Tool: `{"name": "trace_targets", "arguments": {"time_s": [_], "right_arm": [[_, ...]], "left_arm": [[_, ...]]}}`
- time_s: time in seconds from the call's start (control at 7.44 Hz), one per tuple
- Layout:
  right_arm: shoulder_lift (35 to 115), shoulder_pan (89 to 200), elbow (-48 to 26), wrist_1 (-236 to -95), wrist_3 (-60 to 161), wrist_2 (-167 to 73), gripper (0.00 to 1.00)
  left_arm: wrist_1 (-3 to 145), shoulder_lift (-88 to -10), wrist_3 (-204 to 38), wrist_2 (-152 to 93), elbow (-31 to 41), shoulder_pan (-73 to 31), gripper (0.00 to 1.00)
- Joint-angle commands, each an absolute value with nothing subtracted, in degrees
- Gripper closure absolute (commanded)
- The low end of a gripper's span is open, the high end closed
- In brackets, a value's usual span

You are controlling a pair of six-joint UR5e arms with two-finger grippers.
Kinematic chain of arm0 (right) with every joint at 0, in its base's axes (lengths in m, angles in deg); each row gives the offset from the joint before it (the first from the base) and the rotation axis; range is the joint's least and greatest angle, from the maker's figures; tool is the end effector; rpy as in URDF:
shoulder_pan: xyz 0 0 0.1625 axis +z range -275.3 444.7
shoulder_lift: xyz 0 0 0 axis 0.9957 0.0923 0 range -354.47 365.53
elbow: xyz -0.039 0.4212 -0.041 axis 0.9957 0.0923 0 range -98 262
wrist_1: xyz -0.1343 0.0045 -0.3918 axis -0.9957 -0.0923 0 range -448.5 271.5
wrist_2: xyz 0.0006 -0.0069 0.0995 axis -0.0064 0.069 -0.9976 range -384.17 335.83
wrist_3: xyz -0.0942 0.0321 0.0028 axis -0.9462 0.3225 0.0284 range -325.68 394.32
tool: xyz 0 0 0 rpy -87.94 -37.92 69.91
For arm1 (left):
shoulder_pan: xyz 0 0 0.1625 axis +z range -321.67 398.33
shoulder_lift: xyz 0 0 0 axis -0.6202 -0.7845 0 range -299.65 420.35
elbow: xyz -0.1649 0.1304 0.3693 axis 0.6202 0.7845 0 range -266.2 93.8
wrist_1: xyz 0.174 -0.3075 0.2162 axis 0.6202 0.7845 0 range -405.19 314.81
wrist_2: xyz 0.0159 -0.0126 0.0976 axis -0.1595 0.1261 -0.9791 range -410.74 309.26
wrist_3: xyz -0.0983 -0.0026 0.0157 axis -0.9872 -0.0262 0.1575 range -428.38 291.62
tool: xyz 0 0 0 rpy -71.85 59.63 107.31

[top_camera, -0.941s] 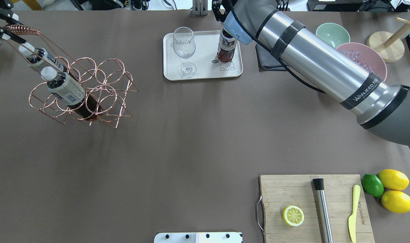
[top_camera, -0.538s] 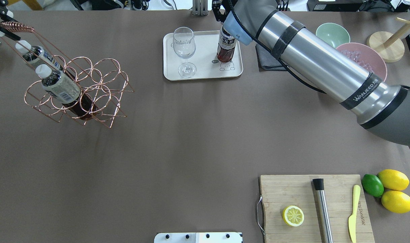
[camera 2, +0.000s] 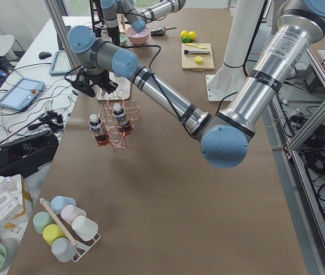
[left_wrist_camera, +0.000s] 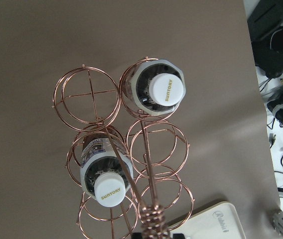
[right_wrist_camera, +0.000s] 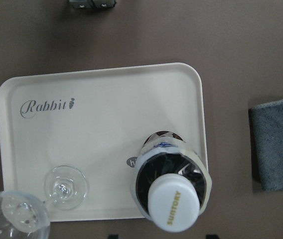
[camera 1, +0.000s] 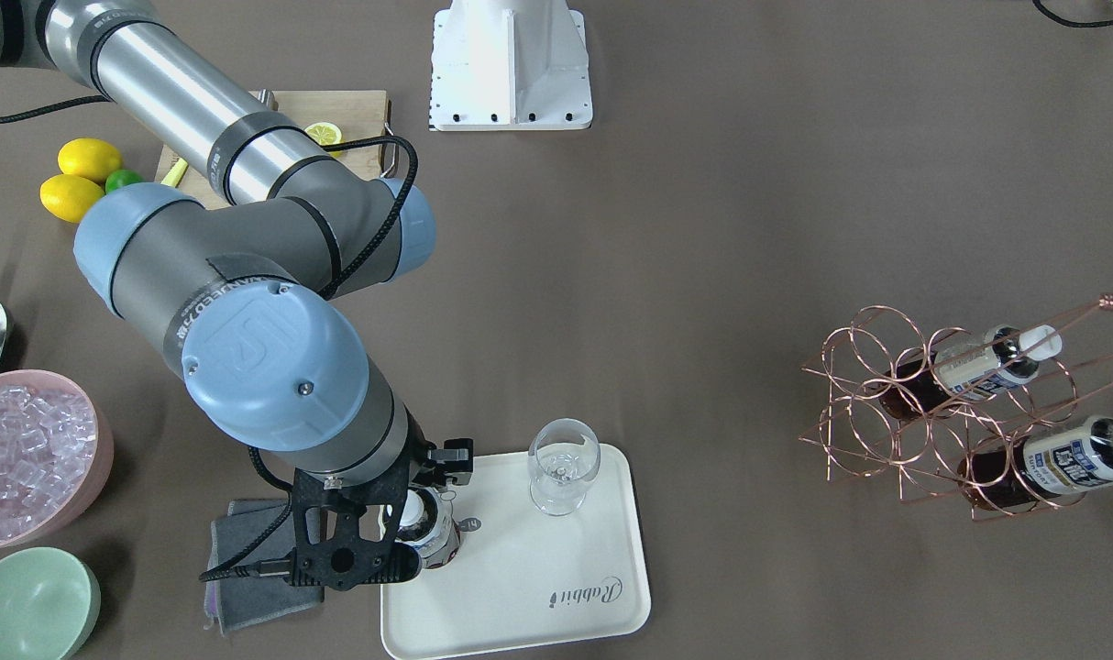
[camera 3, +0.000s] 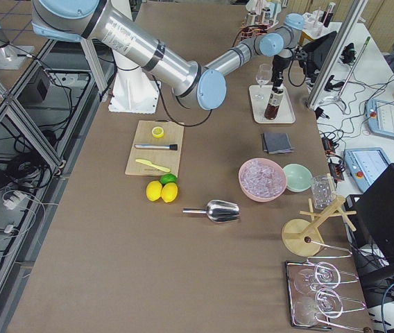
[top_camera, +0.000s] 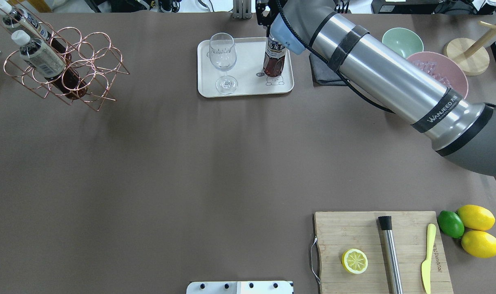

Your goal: Take tea from basket to plate

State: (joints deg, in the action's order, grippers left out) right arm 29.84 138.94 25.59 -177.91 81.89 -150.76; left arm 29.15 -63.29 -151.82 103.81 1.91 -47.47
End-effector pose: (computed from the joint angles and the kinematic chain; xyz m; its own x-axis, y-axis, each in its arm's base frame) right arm -0.4348 -0.7302 0.1424 0.6757 0.0114 0.7371 -0.0102 0.9999 -0.0061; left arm 0.0063 -0.6779 0.3234 0.1167 -0.9199 -0.3743 0.3995 0.3885 -0.8303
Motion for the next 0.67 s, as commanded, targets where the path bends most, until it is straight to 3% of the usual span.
{"name": "trace_targets", "arguments": {"time_s": [0.0,0.27,0.54], "right_arm": [[34.7,138.9,18.1,-178.6,81.6,-152.0,0.32],[42.7,139.2,3.6,-187.4,78.8,-152.2,0.3],[52.5,142.3,-5.3,-190.8,69.5,-152.7,0.28]], "left_arm": [[29.5,-67.2,-151.2,104.1,-8.7,-49.6,1.0],[29.5,-68.8,-151.8,104.2,-12.6,-50.1,1.0],[29.9,-70.0,-151.9,107.8,-18.1,-50.8,1.0]]}}
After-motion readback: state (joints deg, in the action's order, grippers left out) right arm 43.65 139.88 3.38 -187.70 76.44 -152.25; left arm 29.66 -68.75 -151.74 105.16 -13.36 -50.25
